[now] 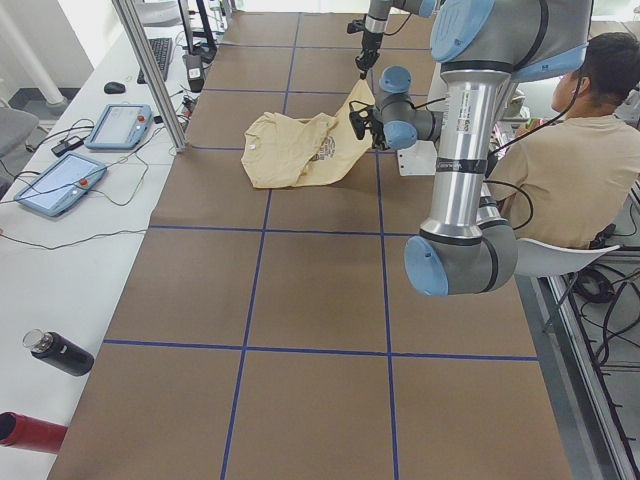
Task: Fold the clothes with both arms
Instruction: 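Lift the hem with both grippers and fold it toward the collar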
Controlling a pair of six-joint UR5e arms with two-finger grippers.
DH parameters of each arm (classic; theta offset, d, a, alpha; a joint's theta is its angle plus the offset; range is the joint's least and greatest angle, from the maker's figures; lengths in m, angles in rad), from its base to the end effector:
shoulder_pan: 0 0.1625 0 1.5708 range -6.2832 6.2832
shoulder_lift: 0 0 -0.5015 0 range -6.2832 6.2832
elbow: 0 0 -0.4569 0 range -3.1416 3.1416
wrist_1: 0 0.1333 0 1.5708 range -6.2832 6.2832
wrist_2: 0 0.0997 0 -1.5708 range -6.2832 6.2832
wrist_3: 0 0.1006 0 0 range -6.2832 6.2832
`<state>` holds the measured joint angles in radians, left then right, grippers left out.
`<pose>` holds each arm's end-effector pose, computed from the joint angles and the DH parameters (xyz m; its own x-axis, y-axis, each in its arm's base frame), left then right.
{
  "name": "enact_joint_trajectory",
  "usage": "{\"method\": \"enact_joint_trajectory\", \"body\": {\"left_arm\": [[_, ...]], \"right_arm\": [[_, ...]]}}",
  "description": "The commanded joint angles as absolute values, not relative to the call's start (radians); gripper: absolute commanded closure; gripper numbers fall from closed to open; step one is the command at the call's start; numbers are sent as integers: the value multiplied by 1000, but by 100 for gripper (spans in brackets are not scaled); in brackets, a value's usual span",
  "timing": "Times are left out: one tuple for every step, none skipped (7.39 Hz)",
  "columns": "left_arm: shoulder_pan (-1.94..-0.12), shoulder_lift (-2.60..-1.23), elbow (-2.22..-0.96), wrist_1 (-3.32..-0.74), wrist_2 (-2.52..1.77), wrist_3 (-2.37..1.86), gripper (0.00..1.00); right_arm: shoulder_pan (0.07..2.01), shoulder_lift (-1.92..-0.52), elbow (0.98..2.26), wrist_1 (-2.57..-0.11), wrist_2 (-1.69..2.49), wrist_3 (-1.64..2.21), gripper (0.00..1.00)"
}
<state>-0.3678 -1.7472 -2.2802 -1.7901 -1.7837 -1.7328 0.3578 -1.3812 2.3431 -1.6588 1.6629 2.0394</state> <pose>0.4353 -0.2878 0.2575 0.3853 -0.3174 -0.8665 0.2406 0.9411 -0.2378 -0.4218 -0.2901 0.2681 0.4087 0.6329 0.6575 -0.5237 0.7527 -0.3990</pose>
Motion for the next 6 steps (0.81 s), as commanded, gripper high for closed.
{"method": "enact_joint_trajectory", "body": {"left_arm": [[-573, -1947, -1985, -1807, -1817, -1564, 100], [-636, -1991, -1892, -1810, -1833, -1487, 100], [-697, -2015, -1838, -1848, -1836, -1442, 100], [-733, -2061, -1788, -1864, -1836, -1434, 100], [-753, -2124, -1708, -1882, -1835, -1434, 100], [-762, -2143, -1630, -1947, -1833, -1434, 100]], "right_arm": [[586, -1174, 2064, -1654, 1796, 1819, 100], [685, -1122, 1974, -1655, 1830, 1705, 100], [734, -1070, 1871, -1652, 1833, 1624, 100], [768, -992, 1747, -1649, 1835, 1565, 100], [781, -886, 1589, -1619, 1835, 1562, 100], [798, -850, 1472, -1515, 1835, 1562, 100]]}}
